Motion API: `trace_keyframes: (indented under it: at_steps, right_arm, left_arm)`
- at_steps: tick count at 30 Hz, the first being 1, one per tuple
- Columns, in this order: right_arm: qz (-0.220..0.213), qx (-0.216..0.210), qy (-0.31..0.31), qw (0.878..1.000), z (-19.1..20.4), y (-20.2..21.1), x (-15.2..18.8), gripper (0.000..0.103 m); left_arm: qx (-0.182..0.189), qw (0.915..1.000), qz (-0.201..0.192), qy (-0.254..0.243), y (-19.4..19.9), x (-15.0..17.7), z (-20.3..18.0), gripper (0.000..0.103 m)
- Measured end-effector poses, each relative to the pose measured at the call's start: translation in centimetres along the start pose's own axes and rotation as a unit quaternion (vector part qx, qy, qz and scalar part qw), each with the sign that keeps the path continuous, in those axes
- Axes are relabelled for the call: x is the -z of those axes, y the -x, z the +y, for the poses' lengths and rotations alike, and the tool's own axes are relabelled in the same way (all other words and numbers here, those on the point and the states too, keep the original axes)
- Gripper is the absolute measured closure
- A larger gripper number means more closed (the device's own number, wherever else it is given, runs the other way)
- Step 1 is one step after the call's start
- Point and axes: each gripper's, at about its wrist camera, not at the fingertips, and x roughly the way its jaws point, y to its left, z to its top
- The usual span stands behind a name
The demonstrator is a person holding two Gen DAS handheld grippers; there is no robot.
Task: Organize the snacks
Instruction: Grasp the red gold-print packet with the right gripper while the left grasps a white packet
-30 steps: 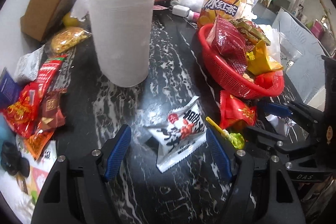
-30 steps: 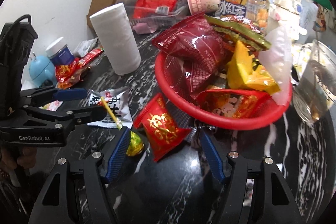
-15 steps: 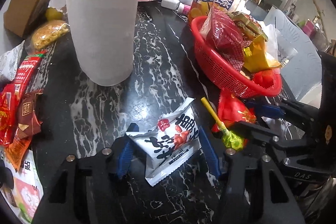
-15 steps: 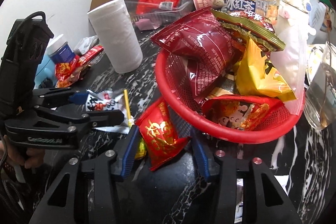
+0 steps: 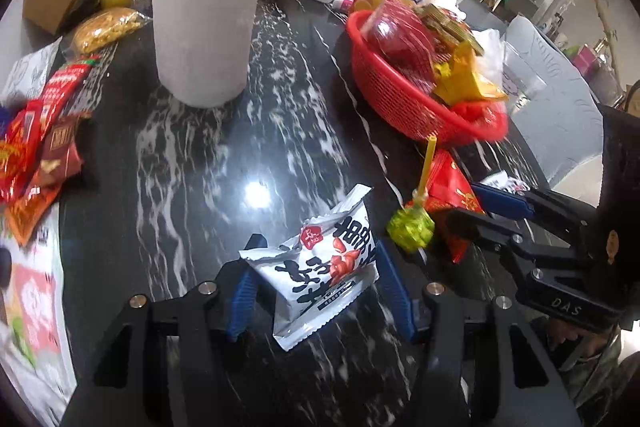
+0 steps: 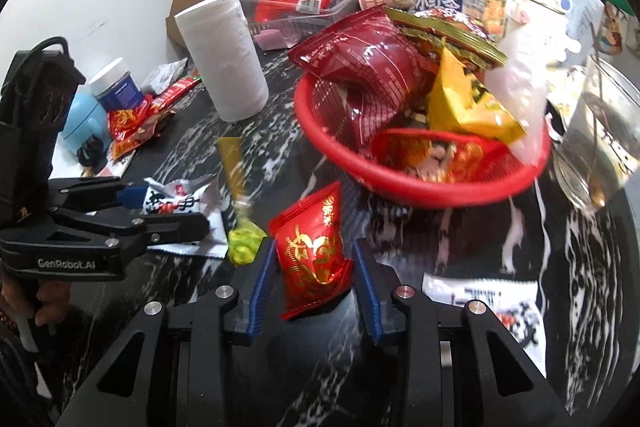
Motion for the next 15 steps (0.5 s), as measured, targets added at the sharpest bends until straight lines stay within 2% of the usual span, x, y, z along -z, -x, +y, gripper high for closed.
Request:
trace_keyframes:
  at_steps: [15]
  right_arm:
    - [-0.002, 0.002, -0.017, 1.0, 0.8, 4.2, 4.6, 0.065]
  left_arm:
    - [0.013, 0.9998, 0.001, -0.017, 2.6, 4.3, -3.0, 0.048]
